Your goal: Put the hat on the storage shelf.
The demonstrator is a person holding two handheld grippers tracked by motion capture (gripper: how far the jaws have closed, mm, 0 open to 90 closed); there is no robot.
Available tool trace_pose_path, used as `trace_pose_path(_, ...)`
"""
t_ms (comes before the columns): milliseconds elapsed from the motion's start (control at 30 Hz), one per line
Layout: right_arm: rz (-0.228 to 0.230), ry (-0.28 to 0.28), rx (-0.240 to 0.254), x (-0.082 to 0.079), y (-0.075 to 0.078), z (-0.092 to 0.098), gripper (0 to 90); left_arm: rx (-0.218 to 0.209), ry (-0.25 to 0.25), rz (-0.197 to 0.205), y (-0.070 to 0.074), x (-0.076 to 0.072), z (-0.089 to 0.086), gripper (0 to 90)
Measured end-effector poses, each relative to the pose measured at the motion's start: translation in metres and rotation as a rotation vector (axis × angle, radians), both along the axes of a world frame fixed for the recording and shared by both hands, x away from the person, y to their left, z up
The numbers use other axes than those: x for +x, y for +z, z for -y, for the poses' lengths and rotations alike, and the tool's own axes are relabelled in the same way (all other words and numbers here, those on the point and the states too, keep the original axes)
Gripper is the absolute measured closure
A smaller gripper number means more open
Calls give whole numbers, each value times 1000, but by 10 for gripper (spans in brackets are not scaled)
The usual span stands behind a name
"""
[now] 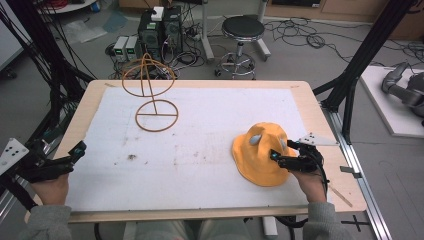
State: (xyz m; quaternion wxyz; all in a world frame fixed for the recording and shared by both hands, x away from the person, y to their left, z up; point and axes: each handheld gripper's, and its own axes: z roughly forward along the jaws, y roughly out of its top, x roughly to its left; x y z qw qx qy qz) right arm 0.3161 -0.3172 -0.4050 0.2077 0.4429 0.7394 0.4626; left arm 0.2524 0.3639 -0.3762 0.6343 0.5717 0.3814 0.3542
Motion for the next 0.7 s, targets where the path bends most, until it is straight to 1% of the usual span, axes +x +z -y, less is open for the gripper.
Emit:
trace_pose_path(67, -2, 6, -3, 0, 0, -1, 203, -2, 1, 1, 0, 0, 0, 17)
trace_pose_path(100, -4, 8, -3, 0, 0, -2, 232, 0, 1, 1, 0, 0, 0, 17)
trace_pose_path(133, 9, 14, -4, -1, 0, -1, 277, -1, 1, 1, 0, 0, 0, 17)
trace_pose_path(167, 9, 14, -4, -1, 0, -1, 277, -1, 2, 0, 0, 0, 0, 17)
trace_pose_path(200, 6, 8, -1, -1, 0, -1, 301, 0, 3, 0, 0, 0, 0, 17)
trace_pose_path(233, 11, 9, 10, -2, 1, 0, 367, 0, 3, 0, 0, 0, 0, 17)
trace_pose_path(267, 13, 7, 21, -2, 1, 0, 395, -1, 3, -1, 0, 0, 0, 17)
trace_pose_path(300, 17, 3, 24, -3, 1, 1, 418, -1, 3, 0, 0, 0, 0, 17)
trace_pose_path(400, 22, -1, 31, -3, 1, 1, 525, 1, 2, 0, 0, 0, 0, 17)
trace_pose_path(467, 28, -9, 22, -3, 1, 0, 571, 4, 0, 0, 0, 0, 0, 17)
trace_pose_path(500, 28, -9, 22, -3, 1, 0, 571, 4, 1, 1, 0, 0, 0, 17)
trace_pose_path(533, 23, -7, 28, -3, 1, 0, 612, 4, 2, 2, 0, 0, 0, 17)
trace_pose_path(567, 23, -7, 28, -3, 1, 0, 612, 5, 2, 1, 0, 0, 0, 17)
trace_pose_path(600, 19, -3, 24, -3, 1, 0, 648, 2, 5, 4, 1, -1, 0, 17)
trace_pose_path(700, 14, -7, 34, -4, 1, 1, 699, 0, 7, 5, 1, -1, 0, 17)
